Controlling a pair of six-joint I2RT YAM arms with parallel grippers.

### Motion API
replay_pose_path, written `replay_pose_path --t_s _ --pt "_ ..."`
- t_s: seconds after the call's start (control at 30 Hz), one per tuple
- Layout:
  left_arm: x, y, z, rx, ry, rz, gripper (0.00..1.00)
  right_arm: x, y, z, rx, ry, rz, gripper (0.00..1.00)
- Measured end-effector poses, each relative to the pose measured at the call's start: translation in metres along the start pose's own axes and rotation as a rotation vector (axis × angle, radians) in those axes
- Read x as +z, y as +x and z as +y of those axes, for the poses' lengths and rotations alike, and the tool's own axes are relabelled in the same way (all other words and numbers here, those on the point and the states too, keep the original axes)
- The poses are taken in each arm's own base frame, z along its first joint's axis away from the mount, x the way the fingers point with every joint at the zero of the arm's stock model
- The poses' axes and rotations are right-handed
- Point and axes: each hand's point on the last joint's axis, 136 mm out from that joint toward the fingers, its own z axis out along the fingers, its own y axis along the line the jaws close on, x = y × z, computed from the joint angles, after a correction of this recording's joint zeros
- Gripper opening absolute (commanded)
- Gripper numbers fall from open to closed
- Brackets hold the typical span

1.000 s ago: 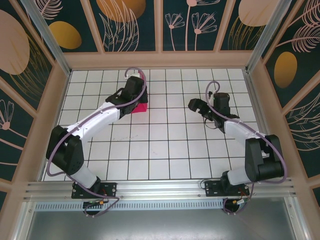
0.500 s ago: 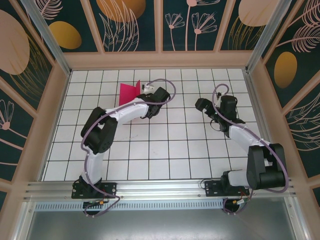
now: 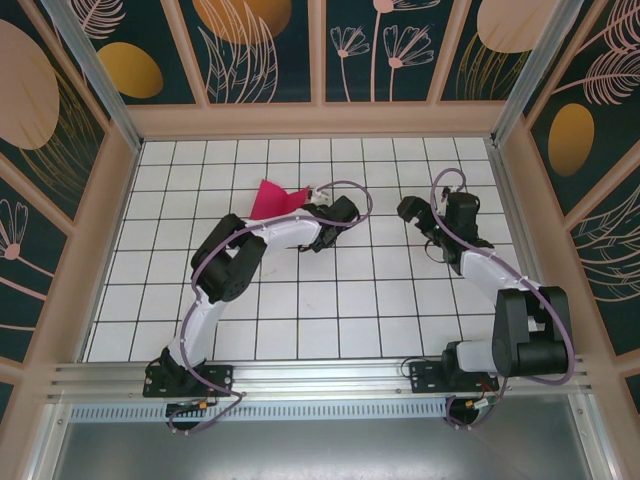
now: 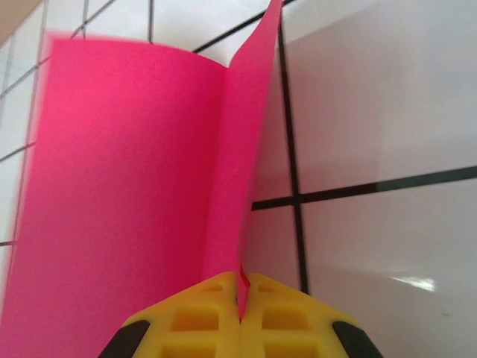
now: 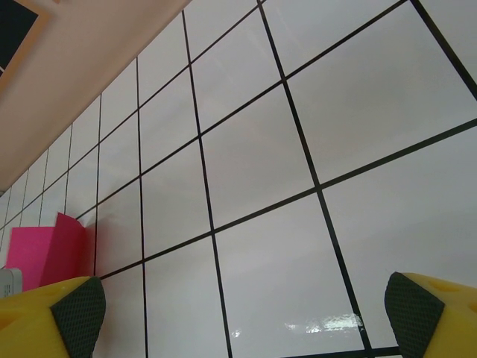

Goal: Fold a paper plane with a square sheet of paper (pick it up from the middle)

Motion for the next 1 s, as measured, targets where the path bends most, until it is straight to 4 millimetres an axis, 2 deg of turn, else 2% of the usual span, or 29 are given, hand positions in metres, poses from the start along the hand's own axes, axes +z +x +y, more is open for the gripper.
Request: replay_pose_path --t_s 0.17,0.37,0.47,0.57,0.7,0.8,0.9,1.0 --pt "-0.001 0.002 -0.016 -0.041 0.083 0.020 0.21 0.000 -0.002 -0.003 0.016 0.007 -0.003 0.99" --pt "-0.006 0.002 -0.039 -0.111 0.223 0.042 0.55 0.003 0.001 -0.006 0.022 0.010 0.010 0.99" --pt "-0.022 0.002 -0.048 -0.157 0.359 0.039 0.71 0.004 0.004 -0.004 0.023 -0.006 0.025 0.98" --pt "-0.052 -0.015 -0.049 -0.225 0.506 -0.006 0.83 0.008 0.010 -0.005 0.028 -0.017 0.053 0.98" --pt "-0.101 -0.057 -0.034 -0.344 0.707 -0.127 0.93 0.011 0.017 -0.003 0.033 -0.035 0.087 0.95" --pt "-0.123 -0.078 -0.009 -0.437 0.810 -0.202 0.98 0.015 0.023 0.002 0.031 -0.050 0.115 0.87" --pt "-0.119 -0.082 0.023 -0.529 0.843 -0.239 0.98 0.026 0.033 0.023 0.012 -0.082 0.159 0.77" --pt "-0.097 -0.068 0.054 -0.606 0.805 -0.230 0.99 0.044 0.051 0.065 -0.053 -0.142 0.226 0.66"
